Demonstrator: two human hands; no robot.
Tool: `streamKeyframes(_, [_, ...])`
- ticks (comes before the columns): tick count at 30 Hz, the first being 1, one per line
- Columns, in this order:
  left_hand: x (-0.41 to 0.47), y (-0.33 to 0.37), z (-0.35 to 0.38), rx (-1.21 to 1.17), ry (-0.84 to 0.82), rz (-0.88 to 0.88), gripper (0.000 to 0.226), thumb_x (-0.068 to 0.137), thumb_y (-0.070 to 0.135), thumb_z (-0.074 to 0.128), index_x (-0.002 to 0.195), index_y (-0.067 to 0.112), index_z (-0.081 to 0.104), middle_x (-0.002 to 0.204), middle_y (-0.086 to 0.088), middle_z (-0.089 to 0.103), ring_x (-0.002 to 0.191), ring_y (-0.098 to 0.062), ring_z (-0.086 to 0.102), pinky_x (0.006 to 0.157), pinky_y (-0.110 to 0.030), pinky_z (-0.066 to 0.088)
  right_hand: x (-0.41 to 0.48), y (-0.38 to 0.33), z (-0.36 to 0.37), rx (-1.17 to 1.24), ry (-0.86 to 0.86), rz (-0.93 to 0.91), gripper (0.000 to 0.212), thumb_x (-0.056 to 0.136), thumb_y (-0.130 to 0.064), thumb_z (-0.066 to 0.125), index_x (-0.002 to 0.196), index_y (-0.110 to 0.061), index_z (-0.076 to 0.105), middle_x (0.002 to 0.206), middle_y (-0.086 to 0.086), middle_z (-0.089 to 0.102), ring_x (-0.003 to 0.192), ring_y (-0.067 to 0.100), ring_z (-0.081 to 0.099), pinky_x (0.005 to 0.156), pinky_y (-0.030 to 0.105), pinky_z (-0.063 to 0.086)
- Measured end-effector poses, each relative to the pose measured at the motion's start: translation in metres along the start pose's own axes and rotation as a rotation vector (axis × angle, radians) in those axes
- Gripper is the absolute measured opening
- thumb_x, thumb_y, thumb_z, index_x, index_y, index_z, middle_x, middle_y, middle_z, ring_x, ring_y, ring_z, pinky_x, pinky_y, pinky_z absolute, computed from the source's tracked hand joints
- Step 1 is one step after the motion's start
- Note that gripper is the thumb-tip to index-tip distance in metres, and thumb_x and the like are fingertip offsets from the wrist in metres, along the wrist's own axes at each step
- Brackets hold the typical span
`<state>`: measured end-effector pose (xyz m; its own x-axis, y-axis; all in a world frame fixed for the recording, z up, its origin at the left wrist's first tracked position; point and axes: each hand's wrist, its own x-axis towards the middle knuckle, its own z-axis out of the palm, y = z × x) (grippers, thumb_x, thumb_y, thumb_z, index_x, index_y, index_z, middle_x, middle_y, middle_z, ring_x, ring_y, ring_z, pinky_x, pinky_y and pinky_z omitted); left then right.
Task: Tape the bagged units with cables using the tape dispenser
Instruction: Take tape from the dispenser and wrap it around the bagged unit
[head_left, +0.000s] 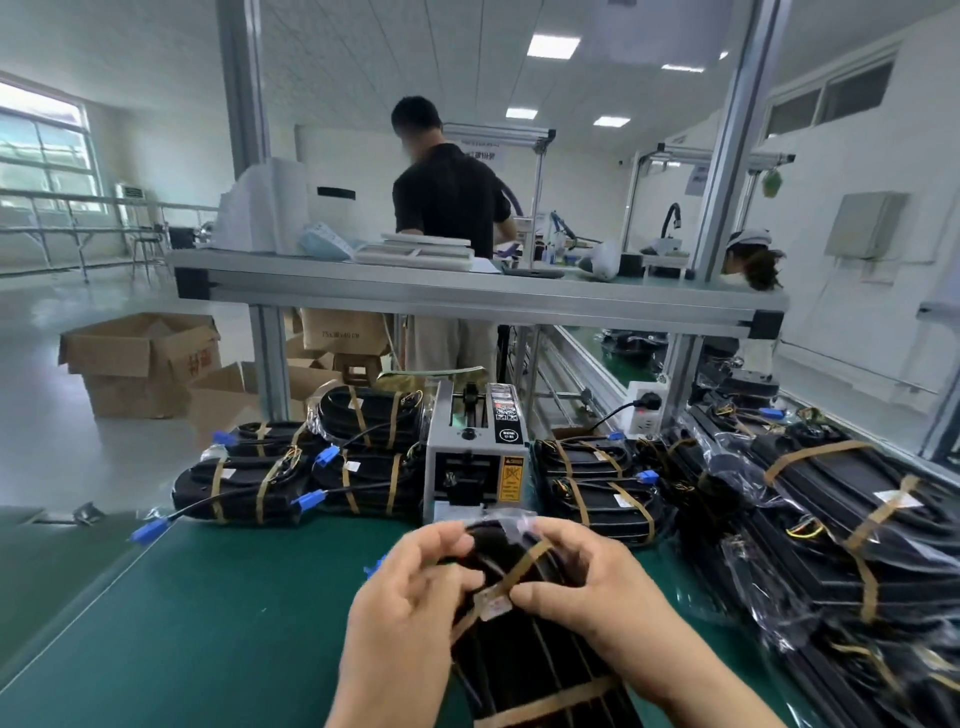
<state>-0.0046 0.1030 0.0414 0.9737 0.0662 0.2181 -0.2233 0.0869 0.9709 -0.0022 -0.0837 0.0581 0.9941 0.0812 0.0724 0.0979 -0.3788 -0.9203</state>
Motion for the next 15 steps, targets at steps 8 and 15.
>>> streamKeyframes(8, [-0.004, 0.013, -0.048, 0.334, 0.025, 0.239, 0.041, 0.073, 0.043, 0.082, 0.108, 0.048, 0.061, 0.110, 0.029, 0.055, 0.104, 0.007, 0.053, 0.077, -0.019, 0.044, -0.018, -0.008, 0.002, 0.366, -0.172, -0.148, 0.060, 0.071, -0.020, 0.082, 0.129, -0.022, 0.066, 0.133, 0.011, 0.066, 0.126, 0.027, 0.060, 0.099, 0.033, 0.050])
streamKeyframes(15, [0.013, 0.024, -0.080, 0.326, -0.614, 0.012, 0.069, 0.061, 0.056, 0.089, 0.123, 0.050, 0.059, 0.121, 0.016, 0.069, 0.113, -0.005, 0.064, 0.101, -0.035, 0.047, -0.007, -0.030, 0.006, 0.372, -0.443, -0.168, 0.058, 0.080, -0.011, 0.075, 0.136, -0.013, 0.060, 0.135, 0.023, 0.061, 0.126, 0.036, 0.058, 0.103, 0.036, 0.047])
